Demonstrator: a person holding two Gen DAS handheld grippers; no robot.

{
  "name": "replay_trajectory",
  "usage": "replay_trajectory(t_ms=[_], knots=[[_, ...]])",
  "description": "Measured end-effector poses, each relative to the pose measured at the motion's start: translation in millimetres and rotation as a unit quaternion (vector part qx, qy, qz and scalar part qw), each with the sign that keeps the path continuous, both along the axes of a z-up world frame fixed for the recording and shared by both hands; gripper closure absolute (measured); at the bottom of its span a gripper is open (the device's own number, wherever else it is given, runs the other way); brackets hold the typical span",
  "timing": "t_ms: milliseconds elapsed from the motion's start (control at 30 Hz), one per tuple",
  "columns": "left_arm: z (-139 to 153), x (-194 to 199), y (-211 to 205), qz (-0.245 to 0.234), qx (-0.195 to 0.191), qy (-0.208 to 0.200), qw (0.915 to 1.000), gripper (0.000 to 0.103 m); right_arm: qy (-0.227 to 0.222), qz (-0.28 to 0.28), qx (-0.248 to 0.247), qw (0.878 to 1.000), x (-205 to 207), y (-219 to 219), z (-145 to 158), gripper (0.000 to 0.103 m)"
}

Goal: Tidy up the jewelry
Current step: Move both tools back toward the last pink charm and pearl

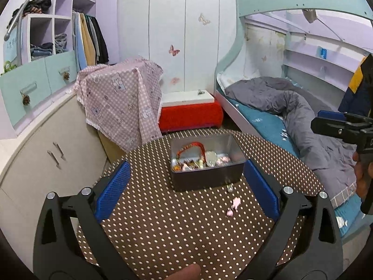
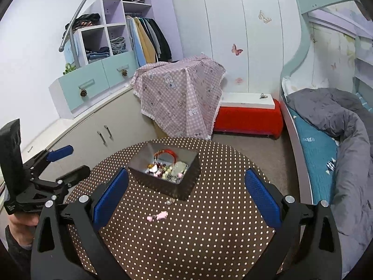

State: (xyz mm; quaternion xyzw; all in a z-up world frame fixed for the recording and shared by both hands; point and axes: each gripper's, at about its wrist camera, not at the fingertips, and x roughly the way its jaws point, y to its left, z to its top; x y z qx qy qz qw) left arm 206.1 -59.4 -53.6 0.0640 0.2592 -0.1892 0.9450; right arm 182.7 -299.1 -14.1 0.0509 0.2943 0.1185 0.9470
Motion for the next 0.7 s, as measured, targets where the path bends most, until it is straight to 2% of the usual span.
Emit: replay_trajectory(t_ms=[367, 700], knots=[[-66.3, 7.2, -35.5, -0.041, 0.066, 0.059, 0.9952, 0.008, 0.054, -0.012, 0.019, 0.998, 0.9, -11.0, -55.0, 0.007], [-112.5, 26.5, -67.2, -0.065, 0.106, 0.114, 0.9858, 0.008, 0.082, -0.016, 0.022, 0.996, 6.1, -21.2, -79.8, 0.007]])
